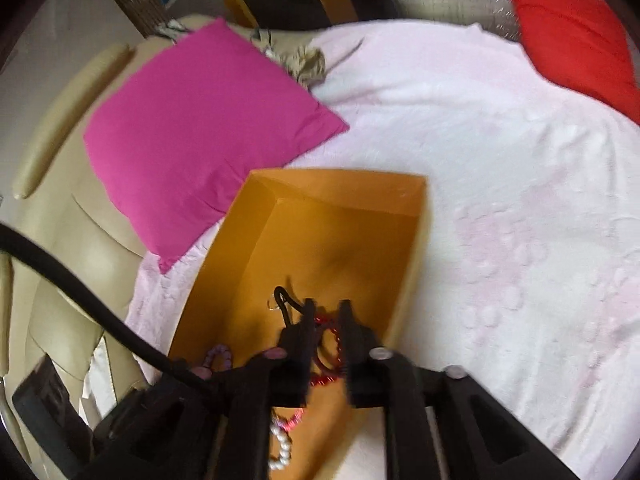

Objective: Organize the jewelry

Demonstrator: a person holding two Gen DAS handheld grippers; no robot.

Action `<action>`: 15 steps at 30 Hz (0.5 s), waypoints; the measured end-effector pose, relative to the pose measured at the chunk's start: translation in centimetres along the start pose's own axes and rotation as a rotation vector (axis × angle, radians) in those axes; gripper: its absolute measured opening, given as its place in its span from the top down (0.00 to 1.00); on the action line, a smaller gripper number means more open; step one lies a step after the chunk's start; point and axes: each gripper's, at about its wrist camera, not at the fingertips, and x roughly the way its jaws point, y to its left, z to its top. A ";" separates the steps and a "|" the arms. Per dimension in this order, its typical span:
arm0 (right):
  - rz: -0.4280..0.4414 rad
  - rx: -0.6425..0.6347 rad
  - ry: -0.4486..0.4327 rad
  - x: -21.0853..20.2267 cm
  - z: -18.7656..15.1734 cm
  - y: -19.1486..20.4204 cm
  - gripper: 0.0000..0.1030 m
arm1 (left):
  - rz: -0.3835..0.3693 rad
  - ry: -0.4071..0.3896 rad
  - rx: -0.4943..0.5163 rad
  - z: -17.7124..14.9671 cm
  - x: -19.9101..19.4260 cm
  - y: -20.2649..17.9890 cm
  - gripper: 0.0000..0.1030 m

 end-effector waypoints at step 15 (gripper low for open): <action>0.043 -0.233 -0.278 -14.5 -12.3 1.2 0.48 | 0.211 -0.260 0.144 -3.6 -14.2 -3.6 0.18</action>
